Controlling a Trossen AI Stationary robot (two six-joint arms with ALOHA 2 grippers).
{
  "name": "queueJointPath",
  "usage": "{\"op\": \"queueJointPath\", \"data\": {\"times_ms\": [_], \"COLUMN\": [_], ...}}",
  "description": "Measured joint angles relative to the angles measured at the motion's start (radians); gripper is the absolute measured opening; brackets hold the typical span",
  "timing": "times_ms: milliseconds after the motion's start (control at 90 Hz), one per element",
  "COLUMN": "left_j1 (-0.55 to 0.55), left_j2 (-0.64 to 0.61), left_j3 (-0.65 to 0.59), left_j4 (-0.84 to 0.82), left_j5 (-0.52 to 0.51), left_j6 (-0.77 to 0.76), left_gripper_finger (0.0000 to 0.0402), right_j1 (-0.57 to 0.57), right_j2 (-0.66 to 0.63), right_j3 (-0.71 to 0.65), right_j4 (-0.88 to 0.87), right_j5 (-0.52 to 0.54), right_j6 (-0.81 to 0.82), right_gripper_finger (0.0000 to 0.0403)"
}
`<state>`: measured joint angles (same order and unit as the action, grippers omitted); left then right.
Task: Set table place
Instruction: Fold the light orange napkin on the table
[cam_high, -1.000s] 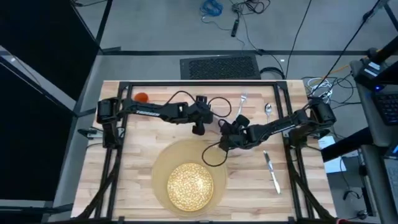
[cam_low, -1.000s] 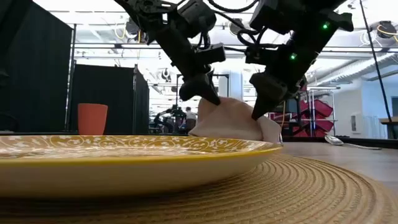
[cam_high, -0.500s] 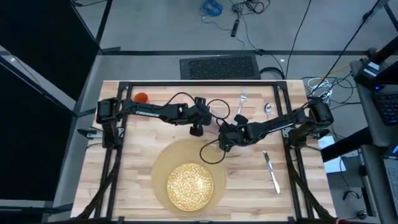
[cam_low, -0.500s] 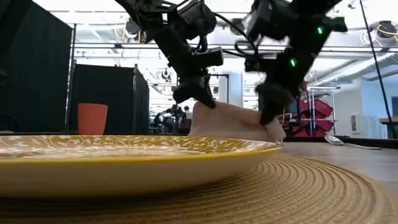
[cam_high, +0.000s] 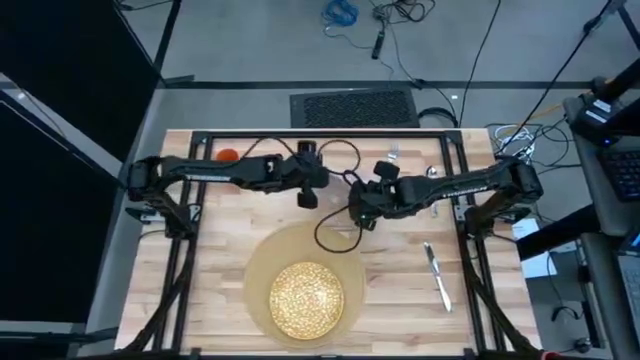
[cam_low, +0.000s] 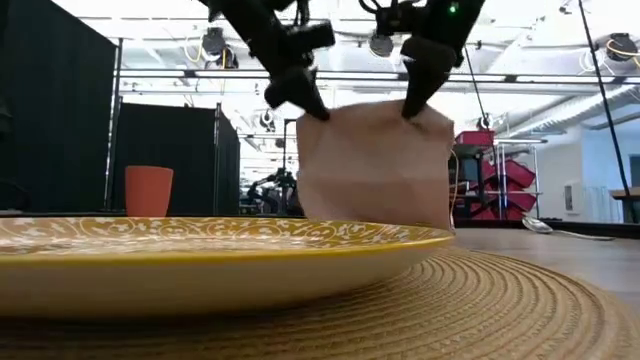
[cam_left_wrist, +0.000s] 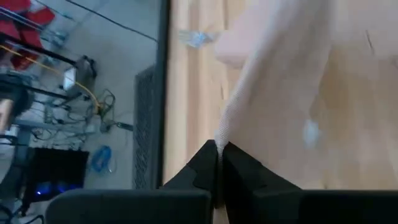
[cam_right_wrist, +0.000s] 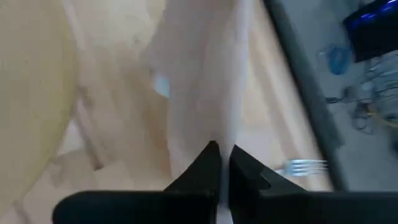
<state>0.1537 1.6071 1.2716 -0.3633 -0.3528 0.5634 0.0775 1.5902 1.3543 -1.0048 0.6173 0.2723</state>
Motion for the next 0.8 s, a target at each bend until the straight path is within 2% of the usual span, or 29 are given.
{"op": "queueJointPath", "data": {"times_ms": [178,400,589,711,800], "left_j1": [0.038,0.119,0.205,0.252,0.263], "left_j2": [-0.060,-0.064,-0.047,-0.049,-0.049], "left_j3": [0.001,0.002,0.001,0.001,0.001], "left_j4": [-0.013,-0.009,0.031,0.042,0.014], "left_j5": [0.000,0.013,0.027,0.085,0.114], "left_j6": [0.021,0.022,0.071,0.071,0.061], "left_gripper_finger": [0.0000,0.0000,0.0000,0.0000,0.0000], "right_j1": [-0.059,-0.159,-0.274,-0.327,-0.340], "right_j2": [0.000,0.000,0.000,0.000,0.000], "right_j3": [0.058,0.106,0.113,0.113,0.113], "right_j4": [-0.022,0.037,0.149,0.186,0.181], "right_j5": [0.017,-0.001,-0.087,-0.110,-0.180], "right_j6": [-0.108,-0.283,-0.434,-0.461,-0.439], "right_gripper_finger": [0.0000,0.0000,0.0000,0.0000,0.0000]}}
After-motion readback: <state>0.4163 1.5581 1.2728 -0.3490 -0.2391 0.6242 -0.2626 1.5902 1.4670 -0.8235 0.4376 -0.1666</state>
